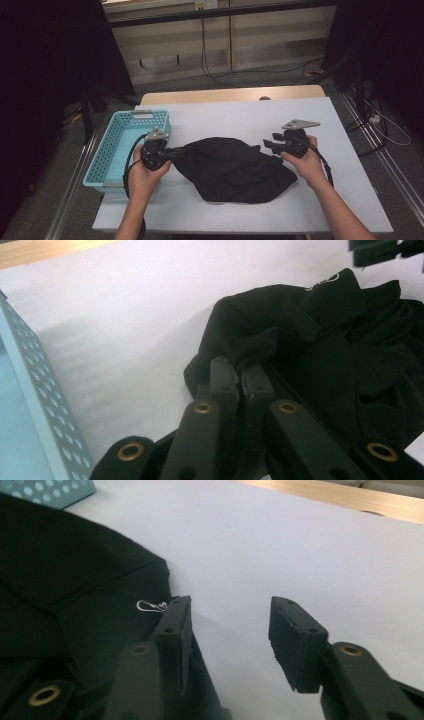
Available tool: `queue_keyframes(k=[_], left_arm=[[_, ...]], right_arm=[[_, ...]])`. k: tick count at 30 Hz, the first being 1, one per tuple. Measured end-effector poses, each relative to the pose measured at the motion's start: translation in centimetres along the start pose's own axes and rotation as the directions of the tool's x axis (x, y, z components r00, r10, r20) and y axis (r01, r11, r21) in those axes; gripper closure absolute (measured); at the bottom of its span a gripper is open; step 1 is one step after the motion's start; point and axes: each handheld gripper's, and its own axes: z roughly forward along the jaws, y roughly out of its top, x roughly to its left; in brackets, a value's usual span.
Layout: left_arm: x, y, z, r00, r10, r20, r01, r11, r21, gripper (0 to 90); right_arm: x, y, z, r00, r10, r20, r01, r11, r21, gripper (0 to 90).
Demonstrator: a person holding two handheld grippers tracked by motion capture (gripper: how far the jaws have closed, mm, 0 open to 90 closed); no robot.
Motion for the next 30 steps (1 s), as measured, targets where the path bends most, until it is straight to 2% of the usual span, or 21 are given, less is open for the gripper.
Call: queue_keyframes(k=[4, 8, 11, 14, 15, 17, 19, 20, 21, 22, 23, 24, 26, 28, 30], left_arm=[[-0.1, -0.3, 0.5, 0.9999, 0.006, 0.008, -0.006, 0.9999, 0.01, 86.6], [-0.3, -0.4, 0.8, 0.9997, 0.021, 0.016, -0.021, 0.9995, 0.025, 86.4], [-0.5, -0.3, 1.0, 0.9994, 0.032, 0.014, -0.032, 0.9992, 0.024, 86.2], [-0.7, -0.3, 1.1, 0.9994, 0.032, 0.015, -0.033, 0.9992, 0.022, 85.9], [-0.7, -0.3, 1.1, 0.9993, 0.035, 0.016, -0.035, 0.9991, 0.022, 85.9], [-0.7, -0.3, 1.2, 0.9993, 0.033, 0.016, -0.033, 0.9993, 0.018, 85.7], [-0.7, -0.3, 1.3, 0.999, 0.042, 0.014, -0.043, 0.9989, 0.019, 85.5], [-0.8, -0.4, 1.3, 0.9991, 0.039, 0.017, -0.04, 0.999, 0.021, 85.3], [-0.8, -0.4, 1.4, 0.999, 0.039, 0.021, -0.04, 0.9989, 0.026, 85.3], [-0.9, -0.4, 1.5, 0.9989, 0.044, 0.016, -0.045, 0.9987, 0.025, 85.2], [-0.9, -0.4, 1.6, 0.9988, 0.046, 0.018, -0.046, 0.9986, 0.026, 85.2], [-0.9, -0.4, 1.7, 0.9983, 0.055, 0.02, -0.055, 0.998, 0.032, 84.9], [-1.0, -0.4, 1.8, 0.9984, 0.051, 0.024, -0.051, 0.9982, 0.03, 84.7], [-1.0, -0.4, 2.0, 0.998, 0.057, 0.027, -0.057, 0.998, 0.028, 83.9], [-1.0, -0.4, 2.3, 0.9978, 0.054, 0.04, -0.055, 0.9982, 0.025, 82.4]], right_arm=[[1.6, 0.8, 1.3, 0.9979, -0.05, -0.041, 0.051, 0.999, 0.016, 46.5], [3.4, 1.8, 2.4, 0.9911, -0.103, -0.085, 0.105, 0.994, 0.016, 46.2], [4.5, 2.4, 3.3, 0.9806, -0.169, -0.099, 0.173, 0.985, 0.029, 46.4], [5.8, 2.6, 4.1, 0.9701, -0.163, -0.18, 0.17, 0.985, 0.025, 47.2], [6.3, 2.5, 4.5, 0.9652, -0.178, -0.191, 0.189, 0.981, 0.038, 47.1], [7.4, 2.2, 5.2, 0.9528, -0.231, -0.197, 0.249, 0.965, 0.075, 47.5], [8.1, 1.7, 5.9, 0.9453, -0.253, -0.206, 0.279, 0.954, 0.111, 48.6], [8.3, 1.6, 6.2, 0.9453, -0.253, -0.205, 0.282, 0.951, 0.126, 51.0], [8.4, 1.4, 6.4, 0.9454, -0.261, -0.195, 0.29, 0.947, 0.14, 58.0], [8.3, 1.4, 6.5, 0.9454, -0.258, -0.199, 0.29, 0.945, 0.154, 69.6], [8.1, 1.4, 6.5, 0.9475, -0.24, -0.211, 0.276, 0.948, 0.16, 79.7], [7.8, 1.4, 6.3, 0.9537, -0.218, -0.207, 0.252, 0.955, 0.155, 88.3], [6.9, 1.8, 5.7, 0.9608, -0.185, -0.206, 0.217, 0.966, 0.142, 90.0], [5.8, 2.1, 4.7, 0.9713, -0.136, -0.195, 0.16, 0.981, 0.112, 90.0], [4.5, 2.5, 3.4, 0.9789, -0.095, -0.181, 0.112, 0.99, 0.085, 90.0]])
